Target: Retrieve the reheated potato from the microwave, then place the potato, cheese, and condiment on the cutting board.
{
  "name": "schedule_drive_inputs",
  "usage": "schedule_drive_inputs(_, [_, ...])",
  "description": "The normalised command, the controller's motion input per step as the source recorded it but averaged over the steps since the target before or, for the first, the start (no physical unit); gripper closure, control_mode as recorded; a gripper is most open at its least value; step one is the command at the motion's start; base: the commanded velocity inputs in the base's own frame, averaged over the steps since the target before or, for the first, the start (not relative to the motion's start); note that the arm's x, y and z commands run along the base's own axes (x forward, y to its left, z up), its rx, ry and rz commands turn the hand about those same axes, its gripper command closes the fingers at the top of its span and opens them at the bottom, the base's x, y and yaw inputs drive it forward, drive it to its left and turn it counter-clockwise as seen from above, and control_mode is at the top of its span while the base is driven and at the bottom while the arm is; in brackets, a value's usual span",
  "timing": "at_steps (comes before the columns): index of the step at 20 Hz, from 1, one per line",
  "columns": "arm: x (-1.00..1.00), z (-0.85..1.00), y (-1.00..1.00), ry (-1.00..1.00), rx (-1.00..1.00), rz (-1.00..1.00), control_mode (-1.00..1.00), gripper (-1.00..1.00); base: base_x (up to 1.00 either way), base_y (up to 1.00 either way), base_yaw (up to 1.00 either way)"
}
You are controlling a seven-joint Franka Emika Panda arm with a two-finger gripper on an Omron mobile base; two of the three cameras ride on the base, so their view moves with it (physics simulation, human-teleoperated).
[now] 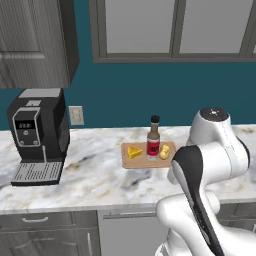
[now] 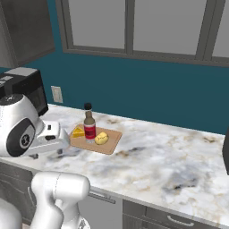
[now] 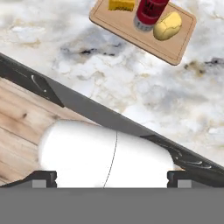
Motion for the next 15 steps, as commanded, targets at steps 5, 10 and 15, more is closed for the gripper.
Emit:
schedule_drive_inputs(5, [-0.22,0.0,-0.31,-0.26,0.0,-0.09,-1.0,-1.0,0.0,0.0,0.0])
schedule_drive_inputs(10, [-0.2,-0.01,-0.41,-0.32,0.0,-0.06,-1.0,-1.0,0.0,0.0,0.0])
schedule_drive_inputs(15, [-0.06,-0.14,-0.49,-0.31,0.03,0.0,-1.0,-1.0,0.0,0.0,0.0])
